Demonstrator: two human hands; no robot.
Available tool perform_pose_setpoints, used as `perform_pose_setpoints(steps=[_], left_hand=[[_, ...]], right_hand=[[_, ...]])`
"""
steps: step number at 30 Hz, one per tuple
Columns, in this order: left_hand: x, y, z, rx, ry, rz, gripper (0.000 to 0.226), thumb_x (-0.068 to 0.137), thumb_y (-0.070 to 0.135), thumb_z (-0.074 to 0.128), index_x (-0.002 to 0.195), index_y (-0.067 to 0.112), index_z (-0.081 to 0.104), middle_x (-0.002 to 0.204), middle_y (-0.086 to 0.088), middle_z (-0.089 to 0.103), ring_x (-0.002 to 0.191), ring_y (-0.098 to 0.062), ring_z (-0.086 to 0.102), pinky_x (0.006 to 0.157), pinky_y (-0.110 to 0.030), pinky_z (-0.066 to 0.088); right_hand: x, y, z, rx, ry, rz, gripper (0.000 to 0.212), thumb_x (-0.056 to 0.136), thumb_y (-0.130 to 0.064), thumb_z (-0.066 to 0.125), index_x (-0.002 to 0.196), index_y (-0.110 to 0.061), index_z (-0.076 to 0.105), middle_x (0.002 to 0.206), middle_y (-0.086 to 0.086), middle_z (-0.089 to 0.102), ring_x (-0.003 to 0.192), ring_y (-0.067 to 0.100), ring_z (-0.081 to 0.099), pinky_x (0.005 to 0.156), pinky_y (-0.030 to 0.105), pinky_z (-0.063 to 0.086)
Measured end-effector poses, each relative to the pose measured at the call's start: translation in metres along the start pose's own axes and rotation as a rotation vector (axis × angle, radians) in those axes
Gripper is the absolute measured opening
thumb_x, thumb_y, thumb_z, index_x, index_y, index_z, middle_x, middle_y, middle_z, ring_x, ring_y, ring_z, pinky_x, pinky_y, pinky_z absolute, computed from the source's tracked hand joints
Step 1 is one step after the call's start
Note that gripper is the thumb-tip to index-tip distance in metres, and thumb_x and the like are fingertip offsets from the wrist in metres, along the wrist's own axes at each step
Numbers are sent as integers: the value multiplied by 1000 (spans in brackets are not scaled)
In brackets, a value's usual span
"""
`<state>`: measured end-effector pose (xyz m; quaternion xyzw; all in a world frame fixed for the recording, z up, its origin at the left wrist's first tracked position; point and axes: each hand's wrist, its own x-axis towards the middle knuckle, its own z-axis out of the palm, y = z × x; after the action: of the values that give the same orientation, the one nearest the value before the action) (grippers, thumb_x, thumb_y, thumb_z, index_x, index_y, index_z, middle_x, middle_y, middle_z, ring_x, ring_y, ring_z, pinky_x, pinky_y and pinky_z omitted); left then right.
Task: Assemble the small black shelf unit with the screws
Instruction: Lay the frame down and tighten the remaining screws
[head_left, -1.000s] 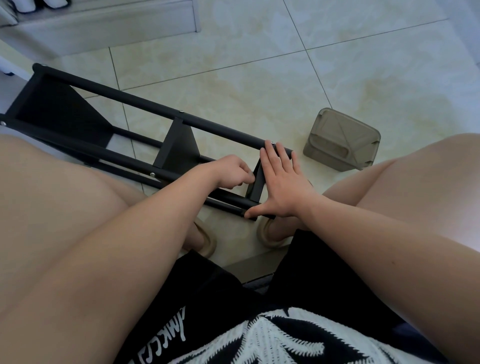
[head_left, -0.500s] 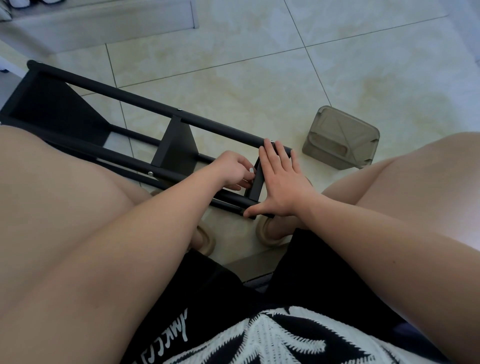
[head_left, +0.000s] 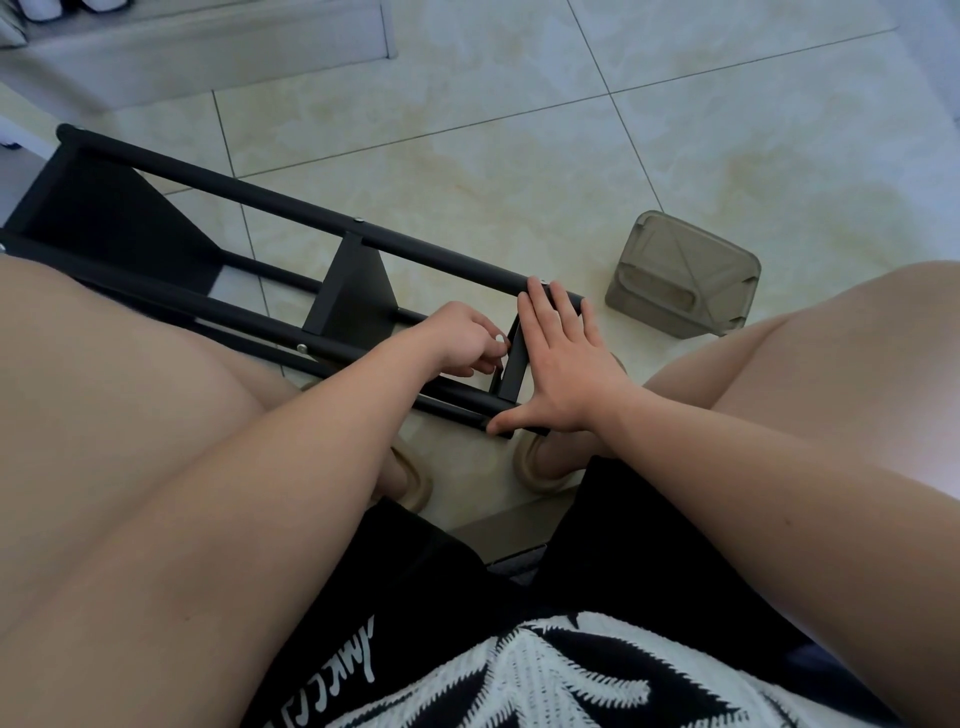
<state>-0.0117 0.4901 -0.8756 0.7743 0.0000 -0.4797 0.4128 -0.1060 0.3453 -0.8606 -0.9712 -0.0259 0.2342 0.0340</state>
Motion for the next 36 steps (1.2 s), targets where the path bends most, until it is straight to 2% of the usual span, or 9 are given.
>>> perform_pose_setpoints(steps=[4,9,15,20,27,32,36], left_hand=[[0,0,1,86,-34,10,8,93,15,66,87,21,66,75,4,73,65,-2,69,69,-26,51],[0,0,1,70,-27,17,8,93,17,66,87,20,67,75,5,73,60,2,69,68,-25,50],[-2,1,-3,104,-40,-12,6,93,17,67,88,20,68,76,4,74,69,-4,71,66,-26,49],[-3,3,-2,75,-36,-8,8,94,16,65,87,21,67,68,10,73,60,1,69,65,-25,47],[-4,4,-1,114,-54,-22,9,94,15,65,87,20,67,72,7,74,68,-5,72,70,-28,48],[-5,4,-1,80,-49,-24,9,94,15,65,88,21,67,66,10,73,62,-1,71,67,-27,47],[-6,6,-2,44,-43,-39,9,95,16,64,88,21,66,68,9,73,62,-2,70,65,-24,46]], right_hand=[[0,0,0,3,2,-2,156,51,-103,42,158,-6,-16,166,10,-26,153,31,-25,124,54,-9],[0,0,0,6,4,-2,157,52,-103,45,159,-6,-15,166,11,-26,153,31,-25,124,54,-8],[0,1,1,11,8,-4,157,52,-103,46,159,-6,-15,166,10,-26,153,30,-25,124,54,-9],[0,1,1,-2,9,-3,156,51,-104,42,159,-6,-16,166,10,-26,153,30,-25,124,54,-9],[1,0,2,3,13,-1,157,51,-104,42,159,-6,-15,166,10,-25,153,30,-25,124,54,-9],[1,0,2,0,4,1,157,50,-104,40,158,-6,-16,166,10,-26,153,30,-25,124,54,-8],[1,0,1,-9,3,3,157,50,-104,39,158,-6,-16,166,10,-26,153,30,-25,124,54,-8]])
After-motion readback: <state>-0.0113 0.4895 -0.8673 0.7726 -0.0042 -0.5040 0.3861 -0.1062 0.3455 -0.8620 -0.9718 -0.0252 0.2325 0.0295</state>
